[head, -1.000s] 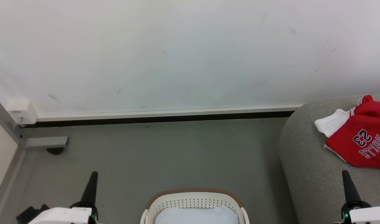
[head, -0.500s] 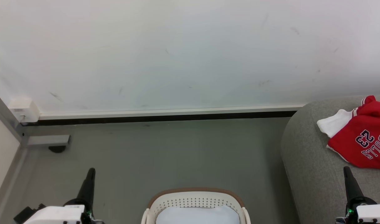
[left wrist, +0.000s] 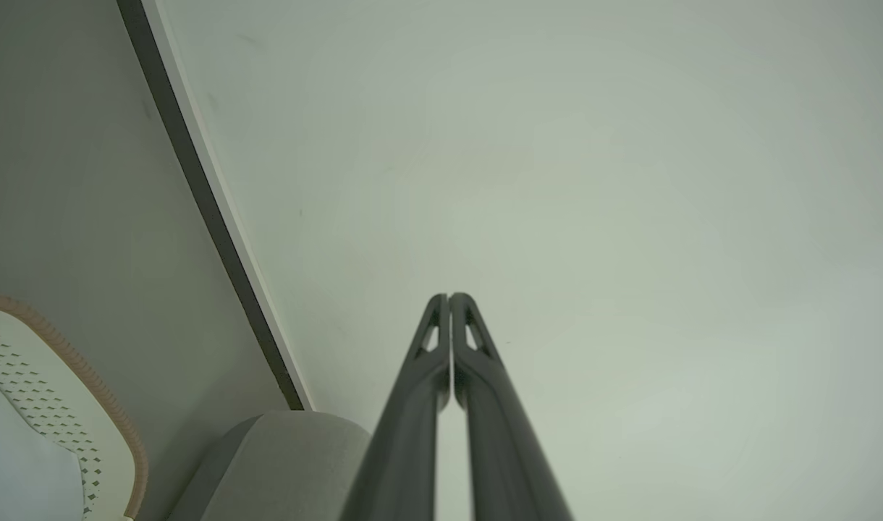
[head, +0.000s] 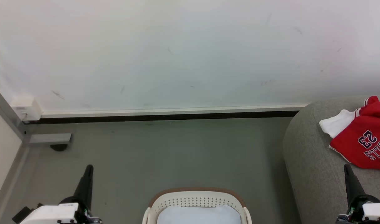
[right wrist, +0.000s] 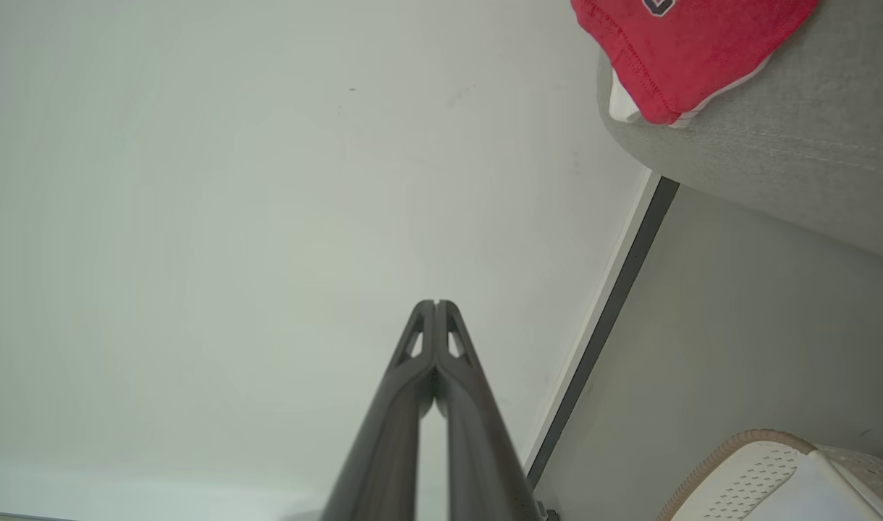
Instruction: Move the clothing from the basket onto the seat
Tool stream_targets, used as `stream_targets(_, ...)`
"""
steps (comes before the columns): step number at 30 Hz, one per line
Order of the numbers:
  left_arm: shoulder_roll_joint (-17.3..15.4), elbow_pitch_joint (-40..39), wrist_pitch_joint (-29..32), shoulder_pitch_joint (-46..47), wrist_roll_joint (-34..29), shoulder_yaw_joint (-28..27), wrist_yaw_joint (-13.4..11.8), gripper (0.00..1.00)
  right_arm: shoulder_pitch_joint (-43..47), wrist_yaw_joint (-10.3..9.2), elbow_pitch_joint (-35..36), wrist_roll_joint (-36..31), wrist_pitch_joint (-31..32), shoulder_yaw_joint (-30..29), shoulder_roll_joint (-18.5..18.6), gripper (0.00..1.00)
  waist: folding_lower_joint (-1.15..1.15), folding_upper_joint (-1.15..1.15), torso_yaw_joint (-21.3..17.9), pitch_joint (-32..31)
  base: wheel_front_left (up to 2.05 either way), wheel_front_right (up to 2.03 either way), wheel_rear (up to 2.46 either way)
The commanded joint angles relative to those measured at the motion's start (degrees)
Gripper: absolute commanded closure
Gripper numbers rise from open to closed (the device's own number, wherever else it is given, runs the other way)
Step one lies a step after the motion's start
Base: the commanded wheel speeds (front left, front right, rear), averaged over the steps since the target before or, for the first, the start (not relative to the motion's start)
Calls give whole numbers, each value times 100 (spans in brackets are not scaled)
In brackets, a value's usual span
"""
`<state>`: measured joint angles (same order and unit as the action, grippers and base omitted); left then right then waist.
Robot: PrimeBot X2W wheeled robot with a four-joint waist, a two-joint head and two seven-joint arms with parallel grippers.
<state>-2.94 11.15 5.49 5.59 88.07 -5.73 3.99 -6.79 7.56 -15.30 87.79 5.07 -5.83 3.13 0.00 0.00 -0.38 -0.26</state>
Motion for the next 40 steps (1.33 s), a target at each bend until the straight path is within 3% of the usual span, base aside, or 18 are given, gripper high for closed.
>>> stream_targets(1,-10,-31,40,72,180,-54,16,100,-68,-13,34,164,50,-21,34,100,0,0,7,3,0,0,0)
stream_targets(10,6,-74,125,77,479,-116,23,100,-82,-14,61,543,125,-29,45,100,0,0,36,15,0,0,0)
stream_targets(40,4,-71,124,75,460,-111,24,100,-75,-14,62,555,78,20,73,100,0,0,36,15,0,0,0)
